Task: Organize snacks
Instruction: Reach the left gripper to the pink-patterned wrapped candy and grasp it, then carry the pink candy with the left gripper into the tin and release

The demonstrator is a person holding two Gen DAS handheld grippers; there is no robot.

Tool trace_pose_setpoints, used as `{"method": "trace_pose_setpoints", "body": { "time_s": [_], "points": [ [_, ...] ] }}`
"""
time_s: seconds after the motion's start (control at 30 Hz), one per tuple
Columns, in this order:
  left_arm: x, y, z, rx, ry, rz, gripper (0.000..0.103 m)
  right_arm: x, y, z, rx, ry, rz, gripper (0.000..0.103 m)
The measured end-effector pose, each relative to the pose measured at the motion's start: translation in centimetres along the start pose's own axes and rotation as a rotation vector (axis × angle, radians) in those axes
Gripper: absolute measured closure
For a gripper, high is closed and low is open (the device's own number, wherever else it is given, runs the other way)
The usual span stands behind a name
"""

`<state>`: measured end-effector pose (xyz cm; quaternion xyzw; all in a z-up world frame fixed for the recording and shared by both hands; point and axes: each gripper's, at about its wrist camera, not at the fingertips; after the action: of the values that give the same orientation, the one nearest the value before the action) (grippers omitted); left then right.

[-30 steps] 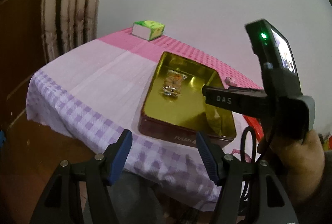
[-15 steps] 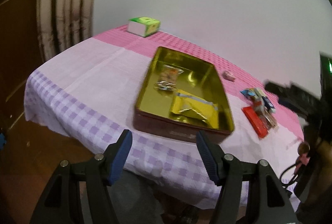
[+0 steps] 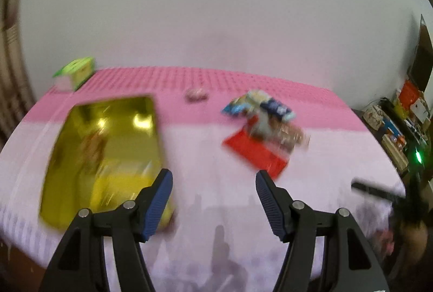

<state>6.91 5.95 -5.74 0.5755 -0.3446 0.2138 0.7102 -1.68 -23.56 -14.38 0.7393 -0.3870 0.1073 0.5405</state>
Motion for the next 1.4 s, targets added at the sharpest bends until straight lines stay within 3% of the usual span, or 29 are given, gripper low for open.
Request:
{"method": "trace_pose_setpoints", "body": {
  "time_s": [0.2,0.3,0.47,0.67,0.73,0.87,1.1,1.4],
  "points": [
    [10.5,-10.8,0.2,0.116,0.104,-0.073,0.038,1.3,1.6,-3.6,0.107,0.096,0.054,0.008],
    [12.8,-15.5,-0.3,0.153,0.149,-0.112,0.038,1.6,2.4,-4.3,0.137,0.115,0.059,0.007],
    [13.9,-22.9,-1.3,0.227,0.178,-0.183,0.038,1.7,2.6,-3.8,0.150,0.121,0.052,0.006],
    [14.3,-27.6,-1.6,0.275,0.150,-0.254,0.038,1.9,1.4,-3.1,0.167,0.101,0.021,0.006],
    [14.0,-28.6,-1.6,0.276,0.141,-0.286,0.057,1.9,0.7,-3.0,0.173,0.097,-0.005,0.006],
    [13.7,-28.0,-1.0,0.275,0.094,-0.268,0.059,1.7,0.3,-3.1,0.185,0.101,-0.021,0.006],
    [13.4,-23.0,1.9,0.252,0.004,-0.230,0.059,1.5,1.5,-3.9,0.195,0.121,0.001,0.006],
    [11.6,-12.1,5.3,0.195,-0.052,-0.143,0.059,1.1,3.8,-6.7,0.212,0.198,0.044,0.006]
  ]
}}
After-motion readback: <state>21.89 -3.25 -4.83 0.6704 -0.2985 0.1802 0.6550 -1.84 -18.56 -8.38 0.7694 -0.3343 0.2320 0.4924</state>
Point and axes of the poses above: each gripper's, at about its wrist camera, not at the fingertips, and y roughly against the way its jaws point, z to its right, x to its top, and after that the axes turned 4 degrees about x, right-handed
